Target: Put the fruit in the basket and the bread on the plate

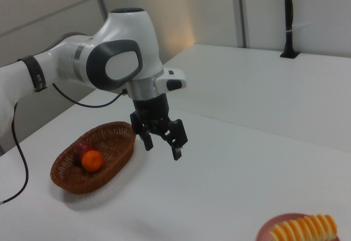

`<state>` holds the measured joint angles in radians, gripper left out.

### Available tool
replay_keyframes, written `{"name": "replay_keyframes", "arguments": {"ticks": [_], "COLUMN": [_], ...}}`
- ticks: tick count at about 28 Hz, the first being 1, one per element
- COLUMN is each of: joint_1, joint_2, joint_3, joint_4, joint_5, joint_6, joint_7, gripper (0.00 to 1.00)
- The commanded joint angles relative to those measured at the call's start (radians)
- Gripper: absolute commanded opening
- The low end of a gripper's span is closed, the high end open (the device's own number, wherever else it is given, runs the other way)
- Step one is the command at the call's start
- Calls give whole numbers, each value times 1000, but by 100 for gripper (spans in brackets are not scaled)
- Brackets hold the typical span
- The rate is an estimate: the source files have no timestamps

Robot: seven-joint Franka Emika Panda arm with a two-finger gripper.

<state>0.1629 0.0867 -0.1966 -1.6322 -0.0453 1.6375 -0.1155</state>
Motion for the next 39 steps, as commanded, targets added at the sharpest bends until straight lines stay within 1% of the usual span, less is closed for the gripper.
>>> {"name": "replay_keyframes", "arguments": {"ticks": [1,39], "joint_1": [-3,-13], "joint_2": [5,4], "joint_3": [-6,-18], "joint_4": [15,38], "joint_5": [16,19], "joint_6": [-13,-19], "joint_7": [-24,-26], "gripper": [100,100]}}
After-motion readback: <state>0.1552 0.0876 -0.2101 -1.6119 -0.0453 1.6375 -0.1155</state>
